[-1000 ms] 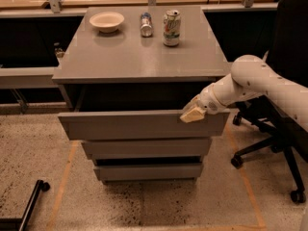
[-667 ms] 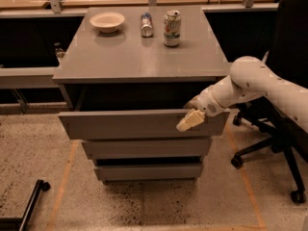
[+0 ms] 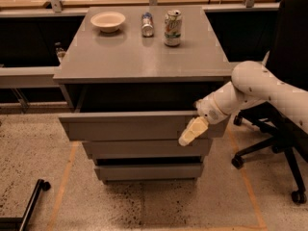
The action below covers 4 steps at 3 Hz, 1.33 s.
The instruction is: Open top drawer
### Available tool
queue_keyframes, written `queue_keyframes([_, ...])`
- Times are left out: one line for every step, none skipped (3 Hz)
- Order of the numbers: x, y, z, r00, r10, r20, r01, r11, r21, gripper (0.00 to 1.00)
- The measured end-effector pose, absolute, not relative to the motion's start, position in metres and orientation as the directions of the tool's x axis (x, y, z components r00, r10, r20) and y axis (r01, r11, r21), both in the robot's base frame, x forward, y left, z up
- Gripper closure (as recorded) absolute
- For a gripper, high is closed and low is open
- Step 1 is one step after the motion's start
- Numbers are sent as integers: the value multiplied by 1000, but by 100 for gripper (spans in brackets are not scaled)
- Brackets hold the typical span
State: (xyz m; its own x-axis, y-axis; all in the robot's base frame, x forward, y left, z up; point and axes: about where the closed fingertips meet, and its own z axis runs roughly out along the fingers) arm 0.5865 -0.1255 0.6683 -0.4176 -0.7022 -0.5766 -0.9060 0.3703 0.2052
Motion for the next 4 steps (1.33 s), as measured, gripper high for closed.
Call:
queue_keyframes([584,-126,673,-425,-701,-572,-903,371,216,17])
queue_keyframes([584,-126,682,-425,-701,-572,-903,371,216,41])
queue_keyframes([584,-126,683,-426,-701,-572,-903,371,216,43])
queue_keyframes([532,-132,667,-513,-705,-490,-855,368,365,19])
